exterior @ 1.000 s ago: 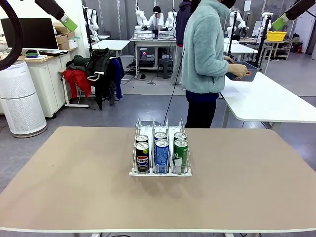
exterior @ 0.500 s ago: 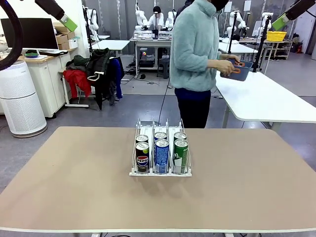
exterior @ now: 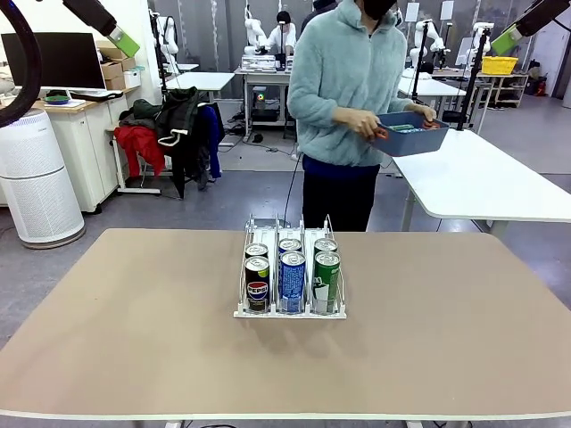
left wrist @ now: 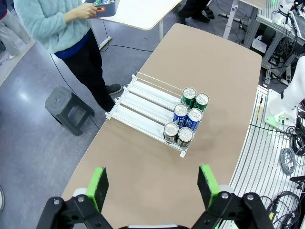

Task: Fill the beverage cans into the dispenser.
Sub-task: Pick up the Sprite handed by the human.

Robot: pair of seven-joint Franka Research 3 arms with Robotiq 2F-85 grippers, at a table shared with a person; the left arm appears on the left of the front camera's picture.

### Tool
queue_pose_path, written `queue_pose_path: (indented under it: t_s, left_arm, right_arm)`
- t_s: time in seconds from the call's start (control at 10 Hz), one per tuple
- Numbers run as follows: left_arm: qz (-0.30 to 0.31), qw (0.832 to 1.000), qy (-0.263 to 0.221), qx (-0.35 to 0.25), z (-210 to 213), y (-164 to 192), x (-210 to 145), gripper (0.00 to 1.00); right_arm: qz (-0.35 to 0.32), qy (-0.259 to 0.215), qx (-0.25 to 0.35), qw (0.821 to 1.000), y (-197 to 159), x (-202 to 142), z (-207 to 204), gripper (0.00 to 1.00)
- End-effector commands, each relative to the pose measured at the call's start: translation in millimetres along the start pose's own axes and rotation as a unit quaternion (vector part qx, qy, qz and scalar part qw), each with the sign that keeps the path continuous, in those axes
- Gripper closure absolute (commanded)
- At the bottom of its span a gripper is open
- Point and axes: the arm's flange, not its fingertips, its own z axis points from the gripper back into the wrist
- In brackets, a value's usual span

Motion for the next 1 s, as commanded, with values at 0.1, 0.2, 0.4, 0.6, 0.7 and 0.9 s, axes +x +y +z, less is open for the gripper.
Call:
queue_pose_path:
  t_s: [0.1,0.2,0.4,0.6,0.7,0.9]
  left_arm:
    - [0.001,1.000,0.000,0.000,1.0,-0.8,0.0,0.00]
    - [0.001,1.000,0.000,0.000,1.0,-0.8,0.0,0.00]
    - [0.001,1.000,0.000,0.000,1.0,-0.8,0.0,0.00]
    - [0.001,1.000,0.000,0.000,1.0,-0.8,0.0,0.00]
    - [0.001,1.000,0.000,0.000,1.0,-0.8,0.0,0.00]
    - [0.001,1.000,0.000,0.000,1.0,-0.8,0.0,0.00]
  right_arm:
    - [0.001,0.000,0.002,1.000,1.2,-0.4,-0.4,0.00]
    - [0.001,0.000,0.002,1.000,1.2,-0.4,-0.4,0.00]
    - [0.001,0.000,0.002,1.000,1.2,-0.4,-0.4,0.00]
    - [0.001,0.000,0.002,1.000,1.2,-0.4,-0.4,0.00]
    - [0.001,0.000,0.002,1.000,1.2,-0.4,-0.4,0.00]
    - [0.001,0.000,0.002,1.000,1.2,-0.4,-0.4,0.00]
